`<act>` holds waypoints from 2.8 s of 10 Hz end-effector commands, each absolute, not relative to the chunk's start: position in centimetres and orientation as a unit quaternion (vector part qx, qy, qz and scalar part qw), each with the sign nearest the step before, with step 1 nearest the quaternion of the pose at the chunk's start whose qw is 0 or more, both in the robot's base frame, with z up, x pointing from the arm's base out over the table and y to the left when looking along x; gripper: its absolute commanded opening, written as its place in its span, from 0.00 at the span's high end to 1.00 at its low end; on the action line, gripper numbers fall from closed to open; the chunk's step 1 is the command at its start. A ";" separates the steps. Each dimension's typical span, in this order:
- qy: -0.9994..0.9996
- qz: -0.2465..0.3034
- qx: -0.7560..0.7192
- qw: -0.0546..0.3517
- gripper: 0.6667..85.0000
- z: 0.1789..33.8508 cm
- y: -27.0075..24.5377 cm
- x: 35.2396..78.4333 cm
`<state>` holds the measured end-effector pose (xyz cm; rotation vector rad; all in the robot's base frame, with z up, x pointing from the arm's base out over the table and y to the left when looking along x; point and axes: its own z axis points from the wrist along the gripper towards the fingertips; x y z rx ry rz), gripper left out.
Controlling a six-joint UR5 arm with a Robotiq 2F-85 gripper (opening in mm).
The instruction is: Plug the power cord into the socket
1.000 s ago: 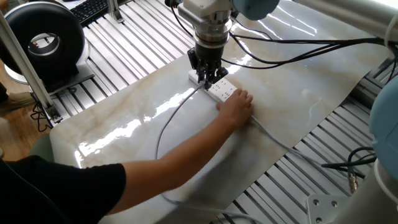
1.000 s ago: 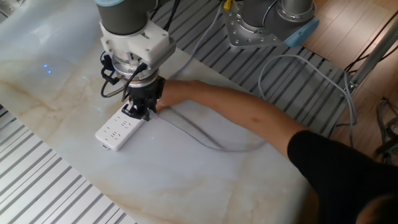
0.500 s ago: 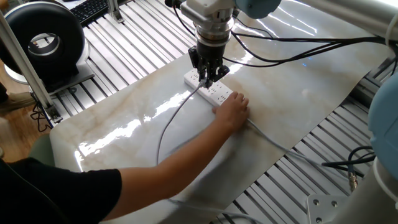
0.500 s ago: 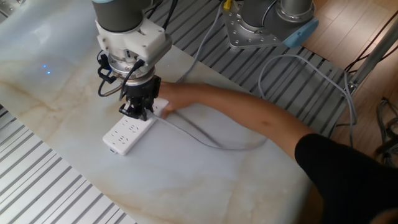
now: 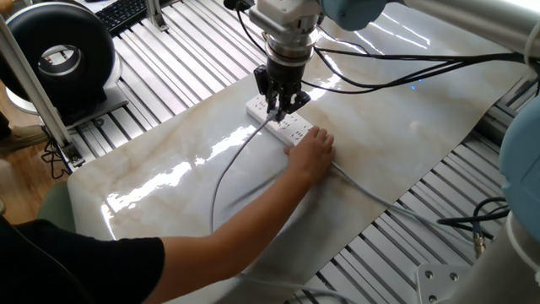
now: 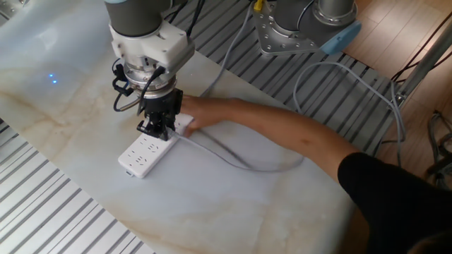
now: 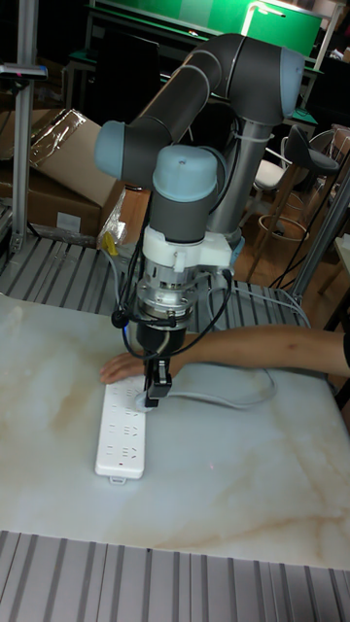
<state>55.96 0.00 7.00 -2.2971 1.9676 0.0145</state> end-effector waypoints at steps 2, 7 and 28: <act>0.640 0.008 -0.765 0.068 1.00 6.8 -0.3 55.6; 0.631 0.017 -0.772 0.076 1.00 6.4 -0.6 54.6; 0.625 0.014 -0.778 0.060 1.00 6.4 -1.3 54.5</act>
